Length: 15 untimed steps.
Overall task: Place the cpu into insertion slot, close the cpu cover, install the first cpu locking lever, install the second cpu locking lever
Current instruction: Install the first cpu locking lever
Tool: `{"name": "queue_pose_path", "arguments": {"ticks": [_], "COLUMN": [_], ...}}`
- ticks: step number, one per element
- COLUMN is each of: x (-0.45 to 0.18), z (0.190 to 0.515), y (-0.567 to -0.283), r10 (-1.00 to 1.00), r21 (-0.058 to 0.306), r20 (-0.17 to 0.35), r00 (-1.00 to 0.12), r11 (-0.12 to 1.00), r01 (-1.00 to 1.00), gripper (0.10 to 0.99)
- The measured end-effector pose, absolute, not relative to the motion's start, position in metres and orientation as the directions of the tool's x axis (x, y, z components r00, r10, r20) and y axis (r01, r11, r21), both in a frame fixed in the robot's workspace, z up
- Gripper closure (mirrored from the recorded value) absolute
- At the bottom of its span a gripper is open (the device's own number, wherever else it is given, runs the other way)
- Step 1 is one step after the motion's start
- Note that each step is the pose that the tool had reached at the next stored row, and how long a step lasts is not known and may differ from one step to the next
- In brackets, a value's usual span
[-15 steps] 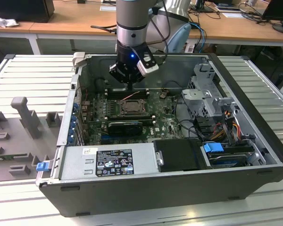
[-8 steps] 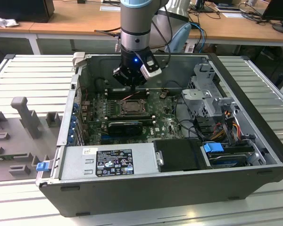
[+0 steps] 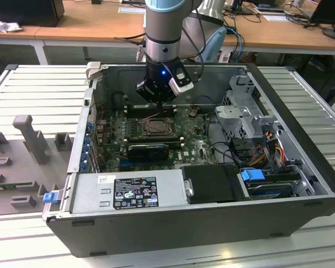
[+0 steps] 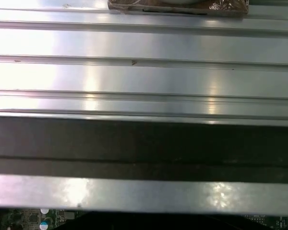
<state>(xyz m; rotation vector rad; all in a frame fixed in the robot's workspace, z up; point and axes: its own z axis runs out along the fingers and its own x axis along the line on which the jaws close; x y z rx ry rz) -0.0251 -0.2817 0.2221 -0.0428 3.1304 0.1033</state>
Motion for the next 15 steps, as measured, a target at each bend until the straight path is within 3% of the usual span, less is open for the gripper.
{"name": "queue_pose_path", "arguments": {"ticks": [15], "x": [-0.019], "z": [0.204], "y": [-0.281], "r10": [-0.046], "r21": [0.063], "r20": [-0.010], "r00": [-0.999], "r11": [0.997], "r01": [-0.047], "gripper": [0.980]}}
